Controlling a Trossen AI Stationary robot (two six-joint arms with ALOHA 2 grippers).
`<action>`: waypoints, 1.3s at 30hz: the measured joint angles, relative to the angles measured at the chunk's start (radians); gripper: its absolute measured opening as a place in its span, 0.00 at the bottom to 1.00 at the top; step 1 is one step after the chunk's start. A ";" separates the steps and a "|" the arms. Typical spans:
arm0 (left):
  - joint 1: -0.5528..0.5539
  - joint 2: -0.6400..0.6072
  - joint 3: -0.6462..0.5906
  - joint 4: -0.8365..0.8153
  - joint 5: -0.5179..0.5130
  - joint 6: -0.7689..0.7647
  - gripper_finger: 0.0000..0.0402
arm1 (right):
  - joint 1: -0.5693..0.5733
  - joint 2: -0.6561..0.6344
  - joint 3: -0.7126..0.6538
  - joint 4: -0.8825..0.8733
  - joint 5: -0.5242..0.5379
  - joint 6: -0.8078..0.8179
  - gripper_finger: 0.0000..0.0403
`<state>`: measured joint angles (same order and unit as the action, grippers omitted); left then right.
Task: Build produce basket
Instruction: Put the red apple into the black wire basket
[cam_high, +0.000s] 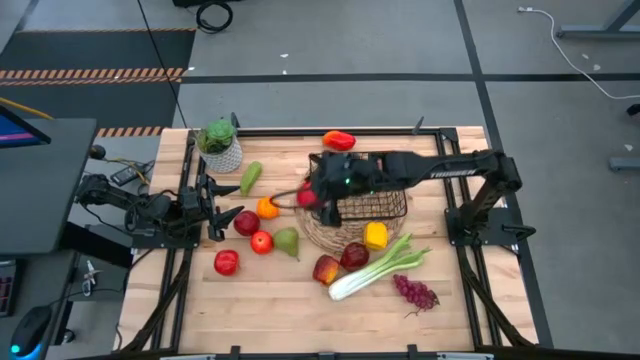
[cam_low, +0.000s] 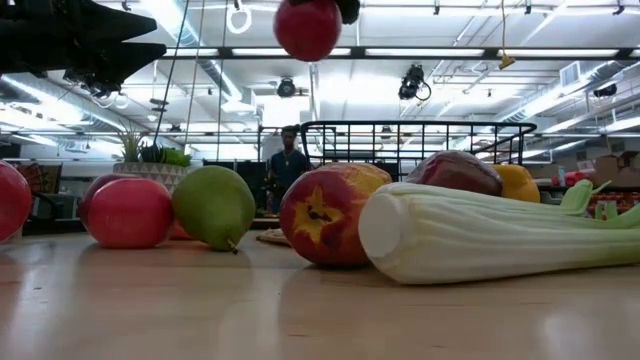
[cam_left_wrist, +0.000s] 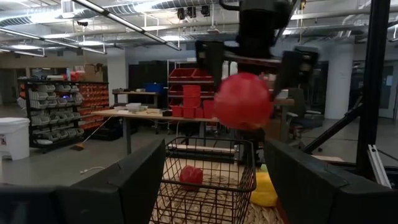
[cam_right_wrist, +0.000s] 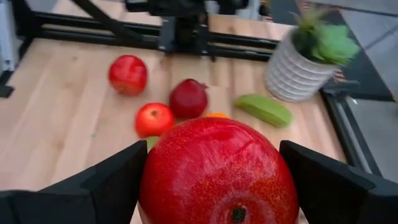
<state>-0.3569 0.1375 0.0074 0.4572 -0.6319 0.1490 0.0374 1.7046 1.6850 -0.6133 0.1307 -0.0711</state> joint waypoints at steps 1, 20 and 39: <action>0.000 0.000 0.000 0.000 0.000 0.000 0.70 | -0.014 -0.008 0.000 -0.013 0.000 0.000 0.90; 0.000 0.000 0.000 0.000 0.000 0.000 0.70 | -0.312 -0.027 0.000 -0.337 -0.003 0.481 0.90; 0.000 0.000 0.000 0.000 0.000 0.000 0.70 | -0.427 -0.027 0.000 -0.389 -0.055 0.682 0.90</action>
<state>-0.3568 0.1375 0.0074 0.4574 -0.6319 0.1488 -0.3897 1.6775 1.6852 -1.0021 0.0752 0.6112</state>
